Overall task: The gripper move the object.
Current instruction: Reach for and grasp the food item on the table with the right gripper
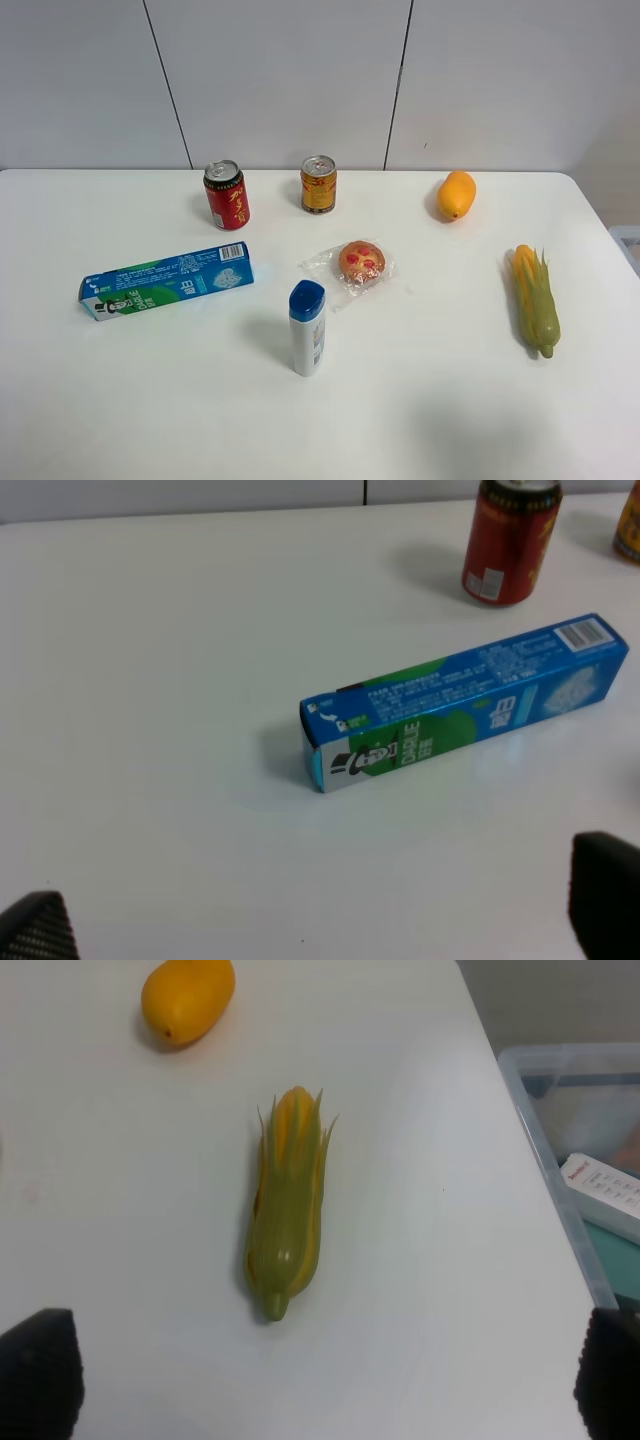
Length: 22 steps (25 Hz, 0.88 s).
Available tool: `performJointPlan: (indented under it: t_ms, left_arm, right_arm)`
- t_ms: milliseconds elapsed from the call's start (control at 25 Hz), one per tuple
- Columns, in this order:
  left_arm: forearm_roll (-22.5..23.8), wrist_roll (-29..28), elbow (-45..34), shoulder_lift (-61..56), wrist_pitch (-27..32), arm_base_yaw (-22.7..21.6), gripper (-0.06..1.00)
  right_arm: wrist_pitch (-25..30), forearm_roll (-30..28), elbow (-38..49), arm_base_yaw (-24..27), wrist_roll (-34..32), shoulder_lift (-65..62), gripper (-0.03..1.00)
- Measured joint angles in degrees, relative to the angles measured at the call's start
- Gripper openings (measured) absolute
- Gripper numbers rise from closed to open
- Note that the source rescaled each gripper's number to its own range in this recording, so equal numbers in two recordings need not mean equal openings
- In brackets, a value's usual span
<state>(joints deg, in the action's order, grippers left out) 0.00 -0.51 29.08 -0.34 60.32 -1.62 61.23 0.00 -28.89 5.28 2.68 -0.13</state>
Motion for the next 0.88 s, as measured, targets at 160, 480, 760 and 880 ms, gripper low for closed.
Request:
performJointPlan:
  t_ms: [160,480,760,880]
  left_arm:
    - [0.0,0.0,0.0,0.0,0.0,0.0,1.0]
    - [0.0,0.0,0.0,0.0,0.0,0.0,1.0]
    - [0.0,0.0,0.0,0.0,0.0,0.0,1.0]
    - [0.0,0.0,0.0,0.0,0.0,0.0,1.0]
  right_arm:
    - [0.0,0.0,0.0,0.0,0.0,0.0,1.0]
    - [0.0,0.0,0.0,0.0,0.0,0.0,1.0]
    - [0.3,0.6,-2.2,0.0,0.0,1.2,1.0]
    - [0.3,0.4,-6.7,0.0,0.3,6.3,1.0]
